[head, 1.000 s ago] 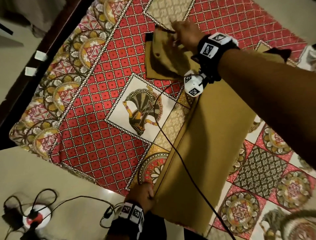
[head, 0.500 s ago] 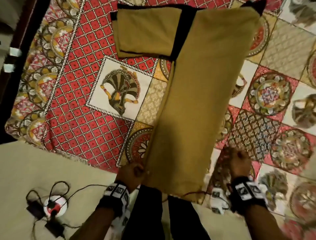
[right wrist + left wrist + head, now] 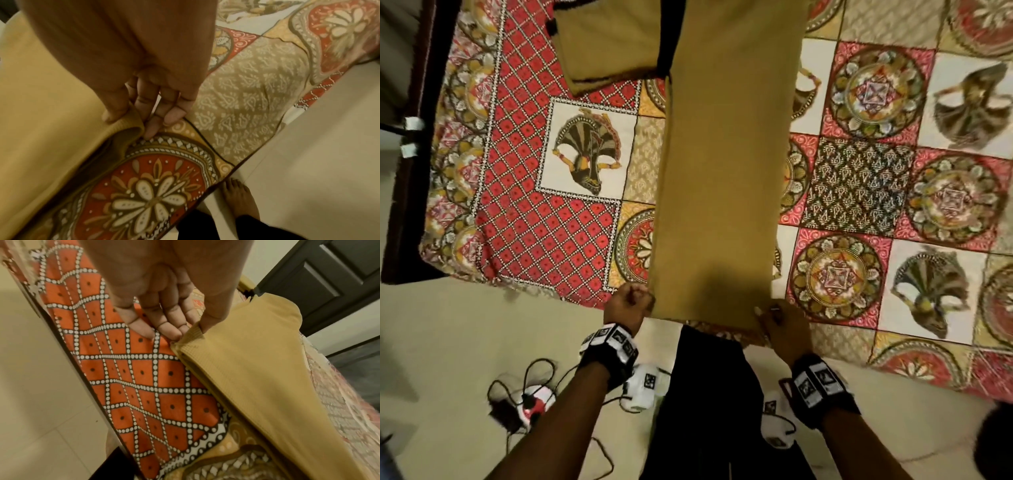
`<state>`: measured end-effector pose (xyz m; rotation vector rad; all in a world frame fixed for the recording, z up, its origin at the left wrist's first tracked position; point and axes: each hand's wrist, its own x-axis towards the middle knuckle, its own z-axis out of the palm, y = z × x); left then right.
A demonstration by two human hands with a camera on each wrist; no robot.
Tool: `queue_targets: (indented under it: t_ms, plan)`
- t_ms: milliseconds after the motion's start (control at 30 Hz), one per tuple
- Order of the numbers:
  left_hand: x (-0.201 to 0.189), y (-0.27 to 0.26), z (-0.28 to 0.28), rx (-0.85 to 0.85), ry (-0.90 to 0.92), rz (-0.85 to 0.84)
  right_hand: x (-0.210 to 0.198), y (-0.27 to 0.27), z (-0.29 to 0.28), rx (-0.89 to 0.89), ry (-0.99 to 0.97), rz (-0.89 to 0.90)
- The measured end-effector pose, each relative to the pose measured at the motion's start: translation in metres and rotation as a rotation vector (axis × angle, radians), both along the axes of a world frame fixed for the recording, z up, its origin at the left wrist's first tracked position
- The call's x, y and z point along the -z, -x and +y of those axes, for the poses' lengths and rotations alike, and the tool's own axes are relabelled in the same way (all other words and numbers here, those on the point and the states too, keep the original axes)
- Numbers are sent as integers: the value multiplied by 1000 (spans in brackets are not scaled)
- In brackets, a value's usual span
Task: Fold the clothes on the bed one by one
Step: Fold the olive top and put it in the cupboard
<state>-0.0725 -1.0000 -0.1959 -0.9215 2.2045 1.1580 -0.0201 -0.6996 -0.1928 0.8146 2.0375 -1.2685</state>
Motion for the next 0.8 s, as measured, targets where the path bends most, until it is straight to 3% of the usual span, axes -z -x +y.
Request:
queue_targets:
  t_ms: [100,200,367,433,533,633,733,800]
  plan:
    - [11,-8,-9,-45,34,63,-1,-12,-5,102,64,-18]
    - [16,-13,-7,-55,26,79,10,-20,-10,91,-14,-15]
    - [12,-18,-5,152,188,87,3,-17,-6,112,-54,-95]
    - [9,-17,-10,239,208,60,-5,-9,0,-30,-73,-158]
    - [-2,-9,-14,387,246,118,-19,8,10,-466,-328,-239]
    - [-20,22,0,665,361,297,-20,40,13,-630,-557,116]
    - [-21,84,28,990,395,378,-1,89,2,-809,-574,532]
    - [-7,128,47,1149,366,345,17,132,-15,-920,-540,695]
